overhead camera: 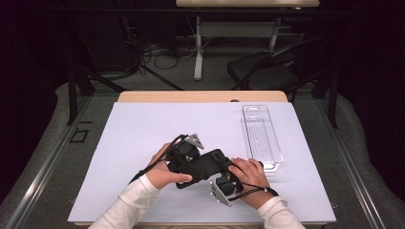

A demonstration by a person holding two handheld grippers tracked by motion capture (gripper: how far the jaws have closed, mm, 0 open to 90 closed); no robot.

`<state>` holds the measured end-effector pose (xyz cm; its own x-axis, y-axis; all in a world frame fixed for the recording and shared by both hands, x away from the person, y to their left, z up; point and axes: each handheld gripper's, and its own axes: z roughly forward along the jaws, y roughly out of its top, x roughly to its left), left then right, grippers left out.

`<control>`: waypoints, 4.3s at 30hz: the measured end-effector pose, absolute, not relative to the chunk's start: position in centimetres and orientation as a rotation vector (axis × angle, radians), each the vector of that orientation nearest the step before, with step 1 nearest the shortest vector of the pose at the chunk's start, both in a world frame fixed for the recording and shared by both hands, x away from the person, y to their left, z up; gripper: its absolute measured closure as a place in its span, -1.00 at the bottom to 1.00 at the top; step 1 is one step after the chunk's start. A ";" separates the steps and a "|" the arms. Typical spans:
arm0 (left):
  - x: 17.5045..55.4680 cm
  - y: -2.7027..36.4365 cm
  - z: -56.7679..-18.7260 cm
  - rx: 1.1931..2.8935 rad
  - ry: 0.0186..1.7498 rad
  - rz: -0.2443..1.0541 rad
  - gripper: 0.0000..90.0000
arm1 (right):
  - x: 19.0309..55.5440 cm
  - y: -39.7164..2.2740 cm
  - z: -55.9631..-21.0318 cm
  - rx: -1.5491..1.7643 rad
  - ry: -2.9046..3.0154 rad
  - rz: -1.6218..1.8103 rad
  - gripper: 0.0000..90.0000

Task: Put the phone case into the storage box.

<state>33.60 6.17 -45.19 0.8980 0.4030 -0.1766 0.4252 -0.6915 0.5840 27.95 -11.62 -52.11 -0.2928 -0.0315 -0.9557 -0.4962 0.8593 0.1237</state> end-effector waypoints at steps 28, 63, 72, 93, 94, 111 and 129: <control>33.9 6.4 -45.3 2.382 0.626 -0.114 -0.67 | 27.9 -11.6 -52.2 -0.399 1.790 0.482 0.81; 34.1 6.7 -45.3 2.350 0.645 -0.163 -0.70 | 27.7 -11.6 -52.4 -0.395 1.761 0.477 0.93; 34.0 6.8 -45.2 2.344 0.650 -0.139 -0.80 | 27.7 -11.6 -52.4 -0.401 1.763 0.477 0.93; 33.9 7.7 -44.0 2.307 0.677 -0.085 -0.85 | 27.8 -11.8 -52.3 -0.404 1.765 0.462 0.94; 33.9 7.8 -43.9 2.307 0.679 -0.079 -0.85 | 27.8 -11.8 -52.3 -0.405 1.763 0.460 0.94; 34.9 11.0 -42.6 2.220 0.745 -0.046 -0.68 | 28.0 -12.5 -52.2 -0.380 1.772 0.453 0.94; 36.0 13.2 -42.3 2.193 0.814 0.033 -0.31 | 28.1 -12.7 -52.3 -0.361 1.795 0.474 0.94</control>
